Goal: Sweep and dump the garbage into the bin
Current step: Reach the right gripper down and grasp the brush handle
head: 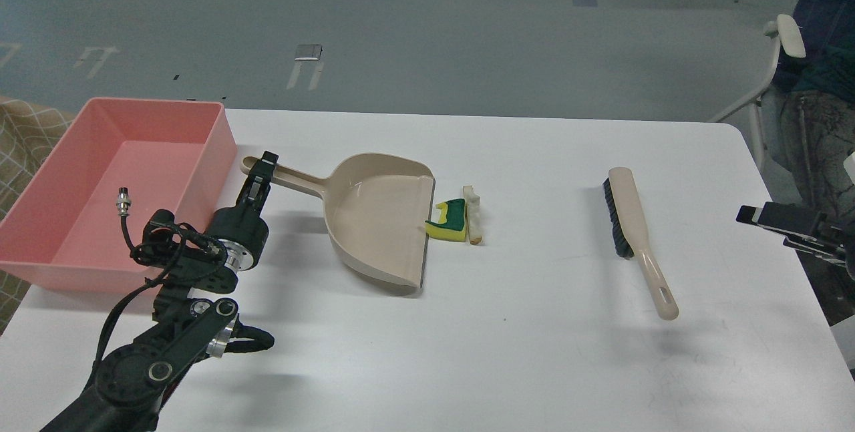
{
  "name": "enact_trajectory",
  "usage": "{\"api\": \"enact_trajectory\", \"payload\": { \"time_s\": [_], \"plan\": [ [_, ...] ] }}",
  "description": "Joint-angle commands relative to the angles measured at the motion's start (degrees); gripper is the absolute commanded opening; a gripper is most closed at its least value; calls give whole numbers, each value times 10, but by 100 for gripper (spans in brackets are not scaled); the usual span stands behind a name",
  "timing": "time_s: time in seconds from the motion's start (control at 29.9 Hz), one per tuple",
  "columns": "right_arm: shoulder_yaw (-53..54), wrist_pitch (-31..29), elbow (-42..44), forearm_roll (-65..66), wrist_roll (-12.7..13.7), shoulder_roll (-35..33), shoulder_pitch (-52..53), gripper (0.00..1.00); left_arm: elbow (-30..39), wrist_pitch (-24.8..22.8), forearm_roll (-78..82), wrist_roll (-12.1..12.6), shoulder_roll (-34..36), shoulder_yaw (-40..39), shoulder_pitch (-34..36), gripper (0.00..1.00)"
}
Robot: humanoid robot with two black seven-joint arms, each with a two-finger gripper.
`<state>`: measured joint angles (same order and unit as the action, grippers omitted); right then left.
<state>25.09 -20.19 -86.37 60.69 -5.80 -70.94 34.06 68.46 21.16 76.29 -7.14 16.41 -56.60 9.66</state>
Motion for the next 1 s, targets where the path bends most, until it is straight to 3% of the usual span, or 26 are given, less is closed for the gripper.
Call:
{"api": "enact_trajectory", "payload": {
  "time_s": [0.0, 0.5, 0.6, 0.97],
  "plan": [
    [-1, 0, -15, 2, 19, 24, -9, 98, 2, 0, 0, 0, -6, 0, -2, 0],
    [-6, 0, -16, 36, 76, 113, -13, 92, 3, 4, -1, 0, -5, 0, -1, 0],
    [-6, 0, -16, 36, 85, 119, -12, 87, 3, 4, -1, 0, -5, 0, -1, 0],
    [-13, 0, -16, 36, 99, 137, -17, 80, 3, 4, 0, -1, -5, 0, -1, 0]
  ]
}}
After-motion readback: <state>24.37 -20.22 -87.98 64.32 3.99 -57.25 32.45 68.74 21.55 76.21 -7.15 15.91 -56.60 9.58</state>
